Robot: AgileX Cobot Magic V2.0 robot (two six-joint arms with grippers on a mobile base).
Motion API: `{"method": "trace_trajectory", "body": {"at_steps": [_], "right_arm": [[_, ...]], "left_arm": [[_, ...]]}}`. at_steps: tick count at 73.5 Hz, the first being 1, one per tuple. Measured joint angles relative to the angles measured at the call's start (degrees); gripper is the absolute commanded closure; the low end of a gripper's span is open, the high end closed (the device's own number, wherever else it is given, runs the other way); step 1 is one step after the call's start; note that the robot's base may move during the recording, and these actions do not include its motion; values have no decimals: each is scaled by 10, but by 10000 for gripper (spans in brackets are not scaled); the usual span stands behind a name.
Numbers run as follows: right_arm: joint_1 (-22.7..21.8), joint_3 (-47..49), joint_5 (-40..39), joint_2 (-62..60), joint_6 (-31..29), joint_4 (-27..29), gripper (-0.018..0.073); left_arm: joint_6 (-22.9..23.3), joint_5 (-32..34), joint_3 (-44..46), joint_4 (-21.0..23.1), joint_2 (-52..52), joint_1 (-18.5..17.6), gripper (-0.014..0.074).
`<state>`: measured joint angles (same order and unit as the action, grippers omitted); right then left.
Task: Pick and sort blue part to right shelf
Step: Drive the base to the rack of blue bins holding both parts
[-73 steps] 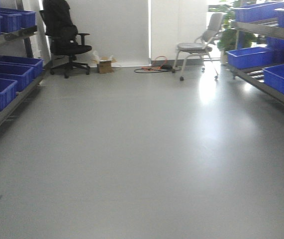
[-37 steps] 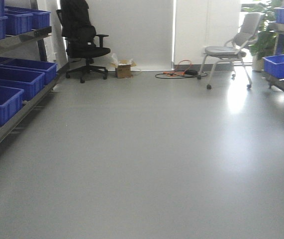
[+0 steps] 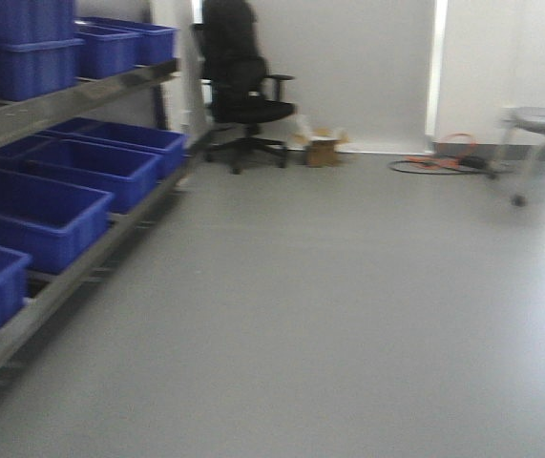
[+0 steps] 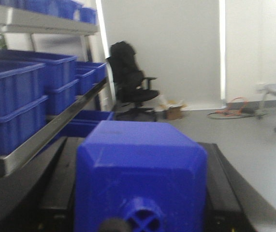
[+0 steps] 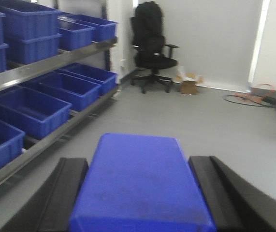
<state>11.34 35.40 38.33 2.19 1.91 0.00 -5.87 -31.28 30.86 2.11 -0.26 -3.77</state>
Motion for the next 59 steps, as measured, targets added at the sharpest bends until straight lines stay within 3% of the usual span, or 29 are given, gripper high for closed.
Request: {"method": "trace_trajectory", "body": {"at_steps": [59], "right_arm": [[0, 0, 0, 0, 0, 0, 343]], "left_arm": [[0, 1, -207, 0, 0, 0, 284]]}}
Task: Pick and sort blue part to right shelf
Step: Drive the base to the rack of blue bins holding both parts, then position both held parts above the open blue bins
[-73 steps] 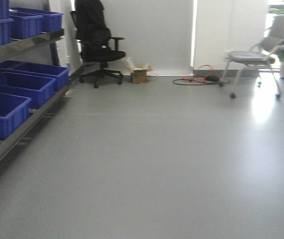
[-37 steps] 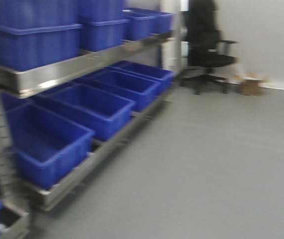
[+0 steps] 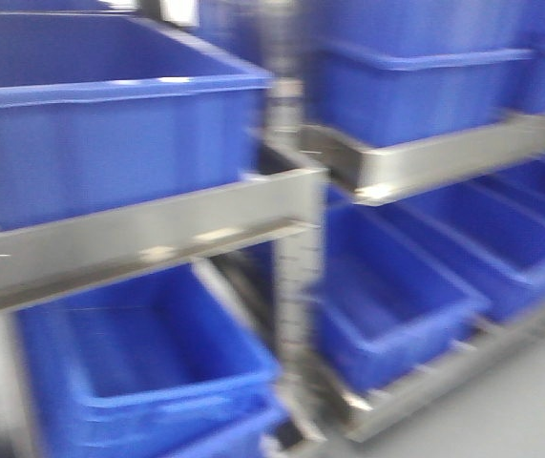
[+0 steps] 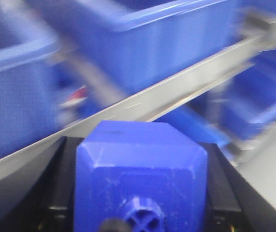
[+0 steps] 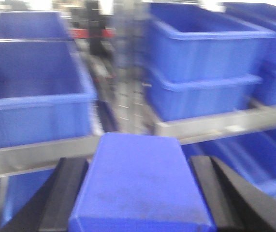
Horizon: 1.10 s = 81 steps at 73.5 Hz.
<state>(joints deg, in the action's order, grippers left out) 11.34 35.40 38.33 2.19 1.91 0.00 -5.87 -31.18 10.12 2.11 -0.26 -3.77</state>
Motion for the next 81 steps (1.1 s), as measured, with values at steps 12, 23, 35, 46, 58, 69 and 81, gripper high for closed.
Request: {"method": "trace_trajectory", "body": {"at_steps": [12, 23, 35, 46, 58, 69, 81], "right_arm": [[0, 0, 0, 0, 0, 0, 343], [0, 0, 0, 0, 0, 0, 343], [0, 0, 0, 0, 0, 0, 343], [0, 0, 0, 0, 0, 0, 343], [0, 0, 0, 0, 0, 0, 343], [0, 0, 0, 0, 0, 0, 343], [0, 0, 0, 0, 0, 0, 343]], "left_arm": [[0, 0, -8, 0, 0, 0, 284], [0, 0, -8, 0, 0, 0, 284], [0, 0, -8, 0, 0, 0, 284], [0, 0, -8, 0, 0, 0, 284], [0, 0, -8, 0, 0, 0, 284], [0, 0, -8, 0, 0, 0, 284], [0, 1, -8, 0, 0, 0, 284]]}}
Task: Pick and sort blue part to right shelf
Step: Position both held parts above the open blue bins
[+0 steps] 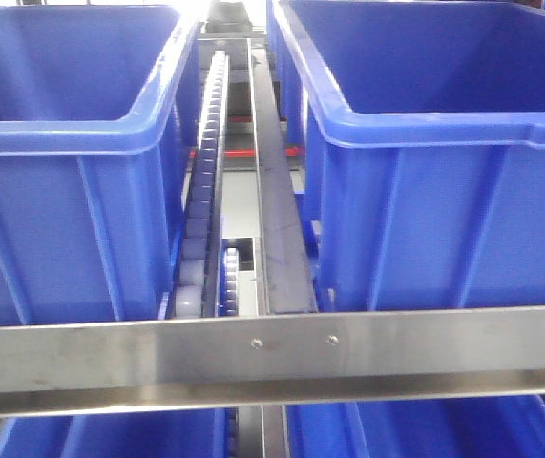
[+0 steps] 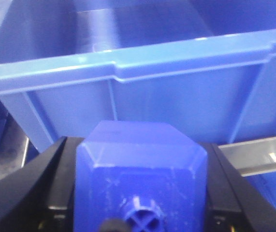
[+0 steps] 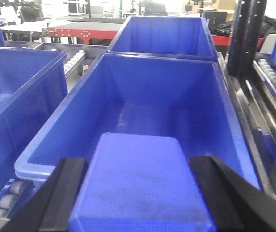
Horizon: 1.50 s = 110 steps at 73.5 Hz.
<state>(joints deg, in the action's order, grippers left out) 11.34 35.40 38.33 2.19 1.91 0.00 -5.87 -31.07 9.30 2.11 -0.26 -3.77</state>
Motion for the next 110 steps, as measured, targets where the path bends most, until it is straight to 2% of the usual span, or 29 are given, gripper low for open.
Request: {"method": "trace_trajectory", "body": {"at_steps": [110], "right_arm": [[0, 0, 0, 0, 0, 0, 343]], "left_arm": [[0, 5, 0, 0, 0, 0, 284]]}}
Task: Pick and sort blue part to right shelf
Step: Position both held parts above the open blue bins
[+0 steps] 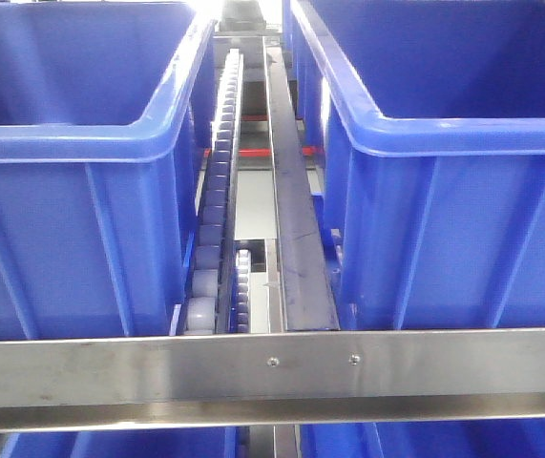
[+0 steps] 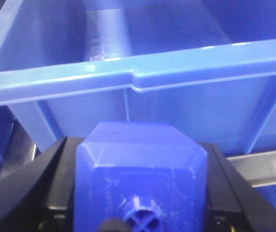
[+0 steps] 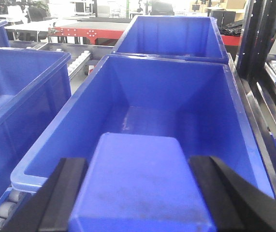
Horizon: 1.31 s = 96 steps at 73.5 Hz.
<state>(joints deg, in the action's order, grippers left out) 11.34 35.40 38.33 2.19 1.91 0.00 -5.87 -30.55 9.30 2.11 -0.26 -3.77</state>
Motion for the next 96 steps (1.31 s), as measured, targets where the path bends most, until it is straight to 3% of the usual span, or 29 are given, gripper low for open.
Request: {"method": "trace_trajectory", "body": {"at_steps": [13, 21, 34, 41, 50, 59, 75, 96], "right_arm": [[0, 0, 0, 0, 0, 0, 343], [0, 0, 0, 0, 0, 0, 343], [0, 0, 0, 0, 0, 0, 343], [0, 0, 0, 0, 0, 0, 343], [0, 0, 0, 0, 0, 0, 343], [0, 0, 0, 0, 0, 0, 343], [0, 0, -2, 0, 0, 0, 343], [0, 0, -4, 0, 0, 0, 343]], "left_arm": [[0, 72, 0, 0, 0, 0, 284], [0, 168, 0, 4, 0, 0, 284], [0, 359, 0, 52, 0, 0, 290], [0, 407, 9, 61, 0, 0, 359], [0, 339, 75, 61, 20, 0, 442], [0, 219, 175, 53, 97, 0, 448], [0, 65, 337, 49, 298, 0, 447], [0, 19, 441, 48, 550, 0, 447]]}}
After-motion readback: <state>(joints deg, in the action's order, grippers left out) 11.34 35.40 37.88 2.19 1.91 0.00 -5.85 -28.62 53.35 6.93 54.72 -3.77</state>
